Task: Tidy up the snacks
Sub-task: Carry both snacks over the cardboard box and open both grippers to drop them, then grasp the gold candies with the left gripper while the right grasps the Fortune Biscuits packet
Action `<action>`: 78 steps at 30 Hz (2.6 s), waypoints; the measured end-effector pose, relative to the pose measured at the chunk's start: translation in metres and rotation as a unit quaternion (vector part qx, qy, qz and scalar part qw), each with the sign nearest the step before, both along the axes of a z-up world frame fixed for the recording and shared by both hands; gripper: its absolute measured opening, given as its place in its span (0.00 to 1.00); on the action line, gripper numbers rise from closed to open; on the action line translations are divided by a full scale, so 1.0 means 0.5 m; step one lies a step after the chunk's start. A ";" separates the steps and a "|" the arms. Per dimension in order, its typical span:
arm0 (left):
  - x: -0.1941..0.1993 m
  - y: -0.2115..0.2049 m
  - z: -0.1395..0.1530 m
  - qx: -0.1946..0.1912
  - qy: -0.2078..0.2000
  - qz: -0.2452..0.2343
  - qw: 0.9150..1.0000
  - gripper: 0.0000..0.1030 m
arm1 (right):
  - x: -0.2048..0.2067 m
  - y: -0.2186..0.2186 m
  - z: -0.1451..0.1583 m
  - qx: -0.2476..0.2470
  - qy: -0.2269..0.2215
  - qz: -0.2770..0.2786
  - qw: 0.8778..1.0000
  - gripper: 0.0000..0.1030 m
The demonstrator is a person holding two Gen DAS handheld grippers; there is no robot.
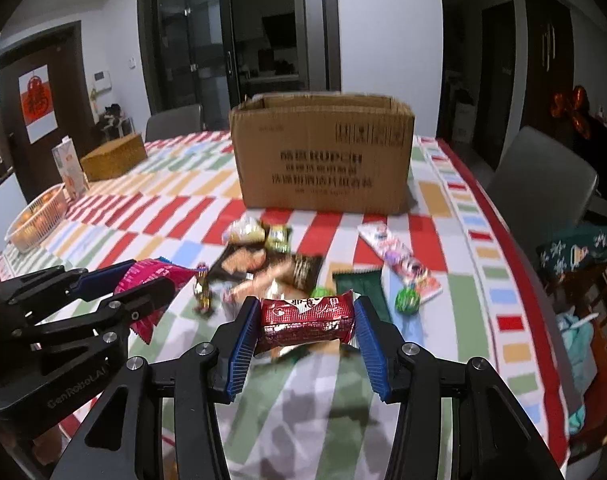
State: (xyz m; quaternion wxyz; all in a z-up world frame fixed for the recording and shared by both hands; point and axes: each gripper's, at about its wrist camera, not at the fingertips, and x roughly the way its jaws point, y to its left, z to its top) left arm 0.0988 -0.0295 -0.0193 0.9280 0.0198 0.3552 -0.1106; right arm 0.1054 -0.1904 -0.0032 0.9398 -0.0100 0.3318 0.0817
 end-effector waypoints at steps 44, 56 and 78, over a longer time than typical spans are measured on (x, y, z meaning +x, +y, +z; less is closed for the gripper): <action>0.463 -0.052 0.194 0.029 -0.066 -0.018 0.997 0.34 | 0.413 -0.050 0.194 -0.026 -0.081 -0.034 0.996 0.48; 0.438 -0.051 0.215 0.059 -0.085 -0.007 0.995 0.54 | 0.415 -0.064 0.204 -0.019 -0.081 -0.042 0.996 0.58; 0.197 0.039 0.173 0.083 -0.084 0.018 0.993 0.83 | 0.179 0.008 0.166 -0.036 -0.086 0.013 0.996 0.64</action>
